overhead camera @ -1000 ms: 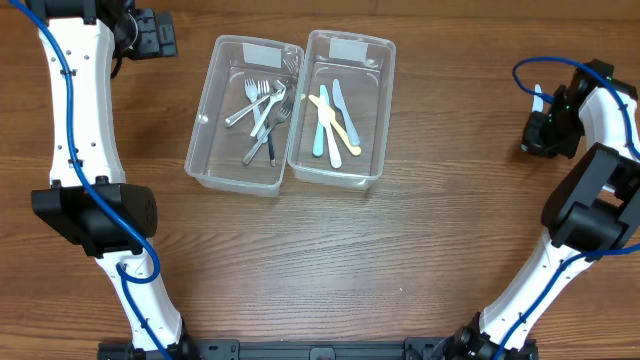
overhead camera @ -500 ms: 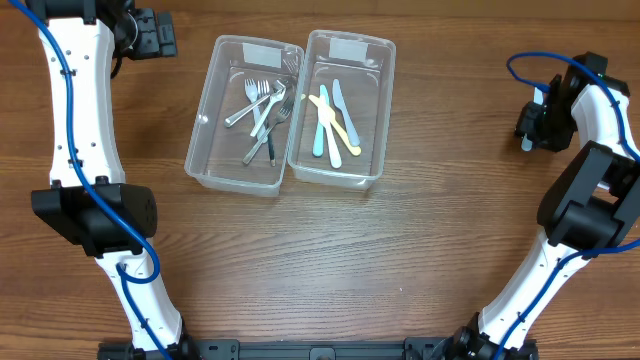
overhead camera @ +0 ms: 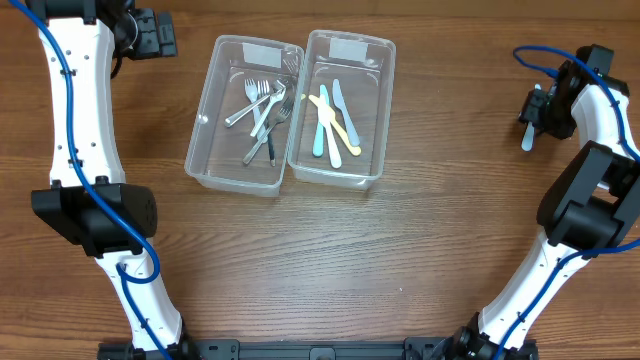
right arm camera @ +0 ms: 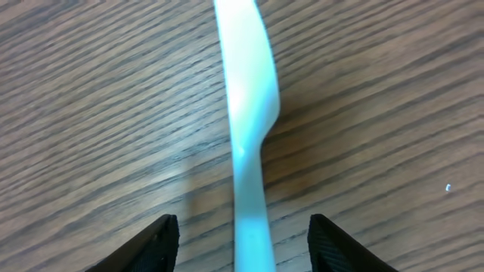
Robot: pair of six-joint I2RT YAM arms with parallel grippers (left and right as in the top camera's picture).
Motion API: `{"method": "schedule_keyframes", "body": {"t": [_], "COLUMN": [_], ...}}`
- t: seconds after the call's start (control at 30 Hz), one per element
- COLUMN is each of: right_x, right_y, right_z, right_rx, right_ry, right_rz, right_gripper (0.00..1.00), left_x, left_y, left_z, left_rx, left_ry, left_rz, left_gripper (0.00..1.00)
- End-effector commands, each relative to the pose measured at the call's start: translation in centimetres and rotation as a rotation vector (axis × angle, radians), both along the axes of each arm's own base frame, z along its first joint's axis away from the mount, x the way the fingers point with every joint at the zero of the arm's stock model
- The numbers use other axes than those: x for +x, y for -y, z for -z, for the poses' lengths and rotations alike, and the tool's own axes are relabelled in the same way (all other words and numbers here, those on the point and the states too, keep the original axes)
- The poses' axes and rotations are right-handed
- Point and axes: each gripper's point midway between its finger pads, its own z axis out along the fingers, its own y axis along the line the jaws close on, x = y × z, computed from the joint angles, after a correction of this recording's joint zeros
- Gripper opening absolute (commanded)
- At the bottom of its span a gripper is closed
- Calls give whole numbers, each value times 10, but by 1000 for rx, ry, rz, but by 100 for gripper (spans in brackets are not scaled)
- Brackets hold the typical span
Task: Pack container
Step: 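Lower the right gripper onto the last white knife and grasp it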
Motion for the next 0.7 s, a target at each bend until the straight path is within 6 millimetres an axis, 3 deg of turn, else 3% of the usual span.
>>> {"method": "schedule_keyframes", "body": {"t": [0.0, 0.23, 0.33, 0.43, 0.53, 0.67], "right_x": [-1, 10, 13, 12, 6, -6], "right_y": [4, 5, 6, 6, 3, -2], "right_z": [23, 27, 26, 27, 30, 34], "right_rx": [9, 1, -3, -1, 12, 33], "right_ry": [-34, 3, 14, 10, -15, -67], "right_rz": [45, 40, 40, 40, 39, 39], "right_gripper": [57, 51, 36, 34, 22, 15], "left_x": [1, 1, 1, 1, 1, 1], "left_y": [-5, -5, -5, -5, -5, -5], "left_z": [-3, -3, -3, -3, -3, -3], "left_rx": [-3, -3, -2, -2, -2, -3], "left_ry": [14, 14, 14, 14, 14, 14], "left_rz": [-30, -30, -31, -31, -31, -30], "left_gripper": [100, 100, 100, 100, 100, 100]}}
